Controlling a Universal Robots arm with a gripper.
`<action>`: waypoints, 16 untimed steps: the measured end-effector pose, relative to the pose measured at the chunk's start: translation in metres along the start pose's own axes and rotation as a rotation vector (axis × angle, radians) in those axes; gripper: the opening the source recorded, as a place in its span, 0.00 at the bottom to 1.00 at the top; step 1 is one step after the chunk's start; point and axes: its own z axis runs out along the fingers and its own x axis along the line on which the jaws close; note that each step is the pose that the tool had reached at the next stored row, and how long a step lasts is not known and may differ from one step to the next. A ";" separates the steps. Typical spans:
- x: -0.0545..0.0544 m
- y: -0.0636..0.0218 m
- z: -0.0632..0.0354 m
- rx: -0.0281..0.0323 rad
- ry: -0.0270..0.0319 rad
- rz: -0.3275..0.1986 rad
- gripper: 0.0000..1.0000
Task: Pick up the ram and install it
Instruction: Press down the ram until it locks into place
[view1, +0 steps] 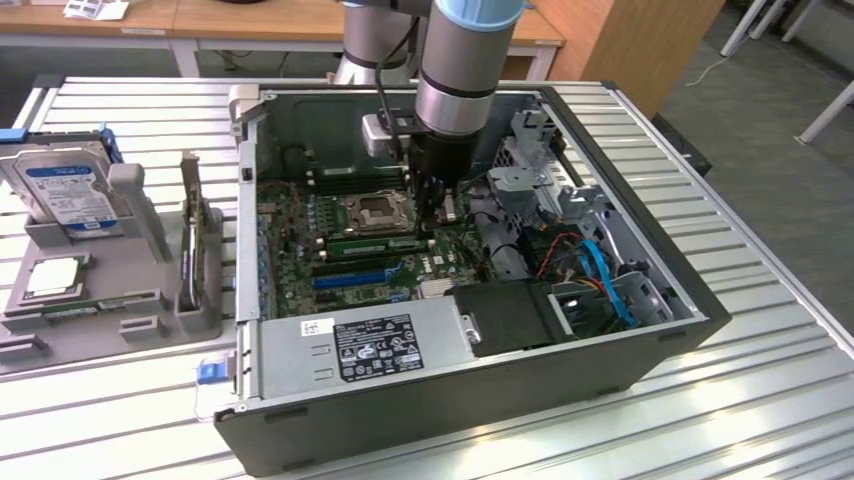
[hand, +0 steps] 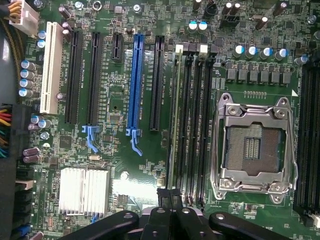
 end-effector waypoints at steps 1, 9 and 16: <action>0.000 0.0000 0.0001 0.0000 -0.0001 0.000 0.11; 0.000 0.0000 0.0020 -0.0002 0.0018 0.000 0.11; 0.000 0.0002 -0.0046 0.0000 0.0012 0.000 0.11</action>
